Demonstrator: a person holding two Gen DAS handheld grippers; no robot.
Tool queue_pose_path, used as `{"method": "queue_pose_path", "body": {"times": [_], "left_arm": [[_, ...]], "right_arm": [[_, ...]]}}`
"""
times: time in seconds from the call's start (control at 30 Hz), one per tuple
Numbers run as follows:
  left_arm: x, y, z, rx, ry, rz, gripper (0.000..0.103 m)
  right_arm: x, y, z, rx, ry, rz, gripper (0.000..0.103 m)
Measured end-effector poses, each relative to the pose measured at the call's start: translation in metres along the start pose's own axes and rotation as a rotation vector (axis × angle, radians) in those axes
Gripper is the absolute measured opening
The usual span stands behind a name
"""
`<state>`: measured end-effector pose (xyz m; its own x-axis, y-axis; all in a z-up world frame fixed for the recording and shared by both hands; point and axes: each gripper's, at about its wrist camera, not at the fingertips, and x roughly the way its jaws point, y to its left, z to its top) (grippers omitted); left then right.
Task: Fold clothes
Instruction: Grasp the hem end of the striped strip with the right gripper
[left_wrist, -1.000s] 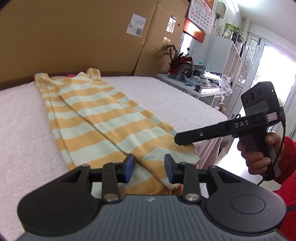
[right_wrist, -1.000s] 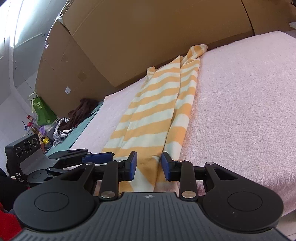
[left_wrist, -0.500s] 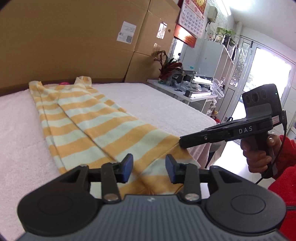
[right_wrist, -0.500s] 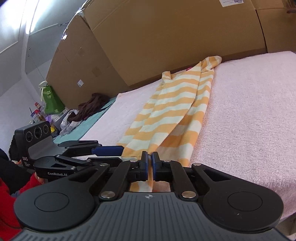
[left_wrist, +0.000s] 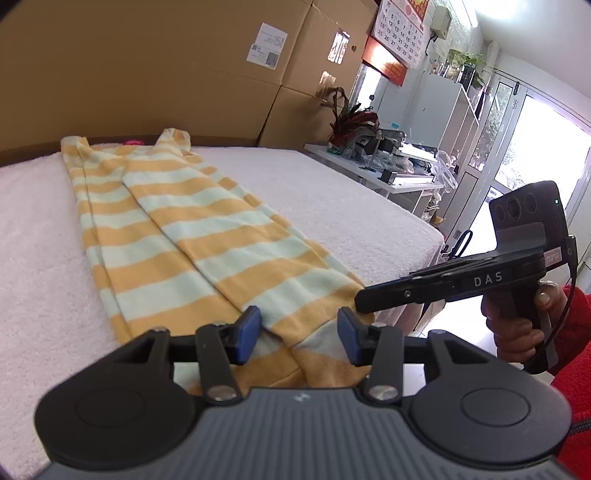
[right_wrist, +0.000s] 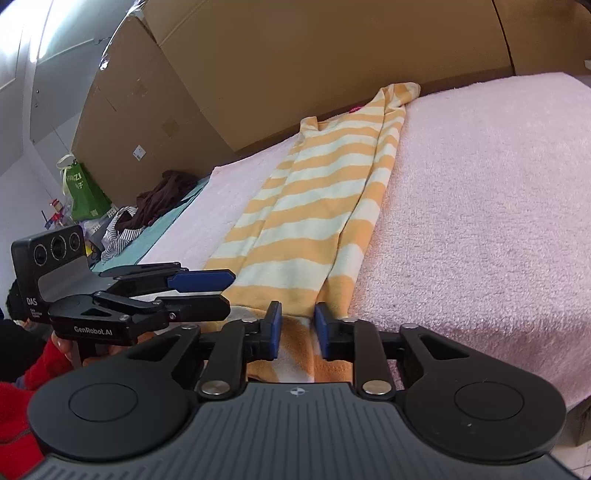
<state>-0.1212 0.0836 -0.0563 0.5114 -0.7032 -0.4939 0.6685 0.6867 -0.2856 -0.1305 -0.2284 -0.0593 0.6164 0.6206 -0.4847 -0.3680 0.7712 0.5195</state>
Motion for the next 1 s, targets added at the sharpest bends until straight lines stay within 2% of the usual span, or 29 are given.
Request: {"method": "queue_pose_path", "body": {"times": [0.07,0.13,0.27,0.33,0.43,0.47,0.5,0.7,0.83,0.87,0.93,0.97,1.0], "left_arm": [[0.002,-0.001,0.001,-0.004,-0.005,-0.013,0.046],[0.005,-0.002,0.001,-0.001,-0.005,-0.024,0.051],[0.010,-0.004,0.000,0.025,0.004,-0.024,0.052],[0.008,-0.003,0.002,0.036,0.004,-0.016,0.052],[0.005,0.002,0.006,0.024,-0.006,-0.019,0.054],[0.005,0.003,0.006,0.020,-0.006,-0.019,0.054],[0.006,0.004,0.007,0.019,-0.005,-0.019,0.054],[0.011,-0.005,0.014,0.044,-0.031,-0.024,0.054],[0.026,-0.005,0.018,0.050,-0.010,-0.022,0.055],[0.029,-0.005,0.018,0.051,-0.003,-0.020,0.055],[0.032,-0.005,0.018,0.053,0.008,-0.015,0.055],[0.033,-0.005,0.018,0.055,0.011,-0.013,0.055],[0.032,-0.005,0.018,0.057,0.011,-0.011,0.055]], "right_arm": [[-0.007,-0.001,0.001,0.004,-0.026,0.017,0.009],[-0.016,0.000,0.000,-0.011,-0.047,0.020,0.009],[-0.014,-0.002,-0.007,-0.004,-0.002,-0.010,0.010],[-0.011,-0.001,-0.008,-0.014,0.014,-0.018,0.016],[-0.012,-0.003,0.001,-0.004,-0.034,0.007,0.022],[-0.011,-0.005,0.005,0.011,-0.050,0.018,0.031],[-0.007,-0.008,0.009,0.025,-0.057,0.031,0.035],[0.027,-0.028,0.029,0.140,-0.043,0.086,0.032],[0.036,-0.047,0.038,0.278,-0.109,0.131,0.037],[0.039,-0.051,0.040,0.301,-0.124,0.134,0.037],[0.043,-0.055,0.046,0.312,-0.153,0.125,0.028],[0.044,-0.054,0.048,0.302,-0.166,0.116,0.011],[0.044,-0.053,0.050,0.290,-0.177,0.097,0.002]]}}
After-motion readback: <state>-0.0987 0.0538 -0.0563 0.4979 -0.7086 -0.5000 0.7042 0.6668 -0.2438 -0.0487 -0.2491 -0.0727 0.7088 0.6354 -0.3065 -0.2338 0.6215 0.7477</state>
